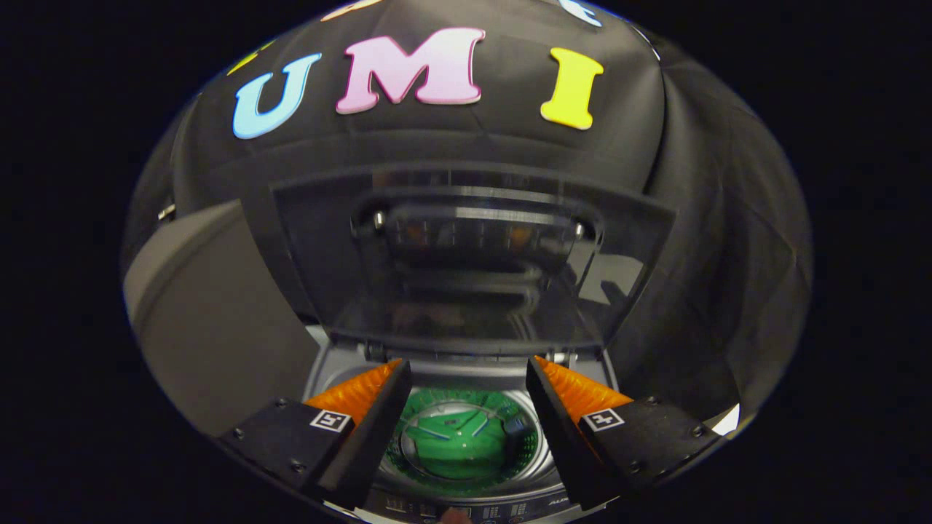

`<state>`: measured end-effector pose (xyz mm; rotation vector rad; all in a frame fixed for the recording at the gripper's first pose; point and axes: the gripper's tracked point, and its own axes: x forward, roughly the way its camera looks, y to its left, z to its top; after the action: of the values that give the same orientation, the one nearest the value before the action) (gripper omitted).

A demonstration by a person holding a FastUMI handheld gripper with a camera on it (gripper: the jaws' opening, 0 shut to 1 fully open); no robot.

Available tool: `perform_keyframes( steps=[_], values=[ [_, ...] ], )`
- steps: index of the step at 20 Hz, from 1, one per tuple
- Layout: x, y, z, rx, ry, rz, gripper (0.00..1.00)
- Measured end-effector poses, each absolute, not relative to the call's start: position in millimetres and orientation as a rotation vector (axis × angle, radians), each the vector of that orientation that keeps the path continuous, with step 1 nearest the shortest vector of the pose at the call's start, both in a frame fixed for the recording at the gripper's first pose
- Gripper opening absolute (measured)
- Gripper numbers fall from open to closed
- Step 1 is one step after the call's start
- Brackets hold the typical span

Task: Put the clothes into the washing machine and then close the washing machine lid.

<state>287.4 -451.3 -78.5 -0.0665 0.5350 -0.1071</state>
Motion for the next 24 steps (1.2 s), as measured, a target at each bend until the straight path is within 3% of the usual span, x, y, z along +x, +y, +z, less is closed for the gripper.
perform_keyframes(
  steps=[10, 16, 24],
  values=[
    [350, -449, 42, -0.032, 0.331, -0.117, 0.99],
    [397, -451, 30, -0.020, 0.366, -0.114, 0.99],
    [400, -452, 11, 0.000, 0.390, -0.111, 0.98]
  ],
)
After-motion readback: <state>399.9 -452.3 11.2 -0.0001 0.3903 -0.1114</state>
